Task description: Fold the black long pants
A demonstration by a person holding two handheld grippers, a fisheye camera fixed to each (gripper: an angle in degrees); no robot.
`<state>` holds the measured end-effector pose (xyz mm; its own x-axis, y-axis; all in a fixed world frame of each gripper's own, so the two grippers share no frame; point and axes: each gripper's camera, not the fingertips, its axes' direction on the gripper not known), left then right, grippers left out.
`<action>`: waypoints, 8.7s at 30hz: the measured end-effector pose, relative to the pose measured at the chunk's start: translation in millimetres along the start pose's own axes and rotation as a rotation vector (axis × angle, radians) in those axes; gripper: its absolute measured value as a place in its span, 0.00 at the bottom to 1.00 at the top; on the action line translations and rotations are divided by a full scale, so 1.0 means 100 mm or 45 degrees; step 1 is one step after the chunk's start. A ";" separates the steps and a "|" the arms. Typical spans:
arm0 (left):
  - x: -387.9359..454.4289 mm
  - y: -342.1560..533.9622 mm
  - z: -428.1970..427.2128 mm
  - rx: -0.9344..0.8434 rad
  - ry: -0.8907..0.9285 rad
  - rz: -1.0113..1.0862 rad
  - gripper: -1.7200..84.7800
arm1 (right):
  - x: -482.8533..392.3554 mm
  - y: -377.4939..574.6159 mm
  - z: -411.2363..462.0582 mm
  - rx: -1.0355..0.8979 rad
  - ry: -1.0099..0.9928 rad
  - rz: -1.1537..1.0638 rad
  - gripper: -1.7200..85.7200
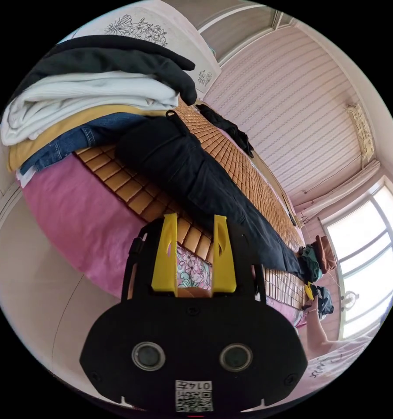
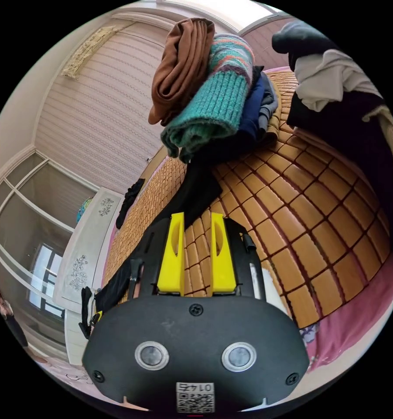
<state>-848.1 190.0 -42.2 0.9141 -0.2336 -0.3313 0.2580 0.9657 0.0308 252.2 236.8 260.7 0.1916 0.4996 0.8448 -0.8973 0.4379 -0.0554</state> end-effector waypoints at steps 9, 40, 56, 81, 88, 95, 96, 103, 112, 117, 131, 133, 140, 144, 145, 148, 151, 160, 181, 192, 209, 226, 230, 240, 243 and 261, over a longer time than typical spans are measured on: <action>0.24 -0.12 0.38 0.002 -0.063 0.066 0.16 | 0.00 -0.29 0.37 0.028 0.007 0.180 0.11; 1.31 2.65 -0.58 -0.167 -0.335 0.729 0.11 | 0.81 1.12 -2.08 -0.034 -0.007 0.026 0.03; 3.50 4.49 1.26 -0.396 -0.355 1.389 0.15 | 0.43 0.98 -1.06 -0.244 0.150 -0.165 0.07; 3.40 4.48 1.10 -0.396 -0.216 1.315 0.01 | 0.83 1.50 -1.27 -0.093 0.017 -0.067 0.02; 3.34 4.35 1.00 -0.376 -0.222 1.300 0.01 | 0.97 1.47 -1.36 0.131 0.048 0.059 0.03; 3.13 3.99 0.99 -0.454 -0.155 1.188 0.04 | 1.02 1.58 -1.04 0.066 0.154 0.041 0.02; 3.08 3.91 0.94 -0.453 -0.114 1.164 0.05 | 1.02 1.60 -1.04 0.071 0.142 0.057 0.02; 2.54 3.39 0.29 -0.270 -0.095 1.058 0.10 | 0.30 1.90 -1.02 0.154 0.448 -0.178 0.02; 1.26 2.01 -0.63 0.118 -0.294 0.555 0.10 | -1.85 2.27 0.67 -0.292 0.016 -1.078 0.03; 1.10 1.17 -0.78 0.215 -0.517 0.612 0.14 | -2.90 2.80 1.77 -0.516 -0.055 -1.425 0.05; 0.27 0.37 -0.03 -0.087 -0.321 0.447 0.09 | -3.83 3.87 3.54 -0.864 0.089 -1.720 0.04; 0.36 0.36 0.00 -0.087 -0.377 0.506 0.08 | -3.87 3.86 3.56 -0.895 0.082 -1.729 0.05; 0.33 0.27 0.03 -0.099 -0.433 0.505 0.09 | -3.91 3.89 3.79 -0.994 0.026 -1.810 0.10; 0.37 0.23 0.07 -0.137 -0.406 0.569 0.07 | -3.96 3.84 3.94 -1.050 0.013 -1.756 0.05; 0.38 0.23 0.08 -0.140 -0.410 0.569 0.06 | -3.97 3.84 3.97 -1.046 0.023 -1.759 0.04; 0.50 0.24 0.01 -0.105 -0.464 0.612 0.03 | -4.02 3.80 3.94 -1.020 0.007 -1.755 0.03; 0.67 0.23 -0.26 -0.002 -0.421 0.643 0.02 | -4.12 3.61 3.78 -0.973 -0.093 -1.690 0.03; 0.77 0.02 0.28 -0.048 -0.574 0.595 0.05 | -4.10 3.43 4.44 -1.083 0.029 -1.589 0.06; 1.90 2.20 -0.02 0.044 -0.098 0.919 0.02 | -3.10 3.64 3.48 -0.867 0.048 -1.241 0.02; 3.24 3.90 1.85 -0.381 0.075 1.184 0.01 | -3.98 3.55 4.33 -0.829 0.359 -1.445 0.02; 3.57 4.60 2.14 -0.429 0.102 1.237 0.01 | -4.59 3.30 5.26 -1.366 0.503 -1.512 0.02; 4.22 5.41 2.76 -0.615 -0.064 1.617 0.01 | -4.87 3.43 5.40 -1.744 0.898 -1.849 0.01; 4.38 5.60 2.87 -0.658 -0.134 1.719 0.01 | -4.74 3.27 5.16 -1.723 0.857 -1.849 0.01; 4.49 5.92 2.96 -0.597 -0.194 1.692 0.01 | -3.39 2.15 3.31 -0.975 0.060 -1.263 0.01; 4.53 5.95 2.91 -0.558 -0.215 1.665 0.01 | -2.51 1.76 2.21 -0.634 -0.182 -0.991 0.02; 5.24 6.21 3.00 -0.489 -0.162 1.551 0.01 | 0.95 1.17 -0.57 0.109 0.206 -0.158 0.15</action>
<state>-115.0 633.4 86.7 0.5239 0.8306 -0.1886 -0.8485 0.5283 -0.0307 188.6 378.2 304.3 0.3579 0.5625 0.7453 -0.8922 0.4416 0.0951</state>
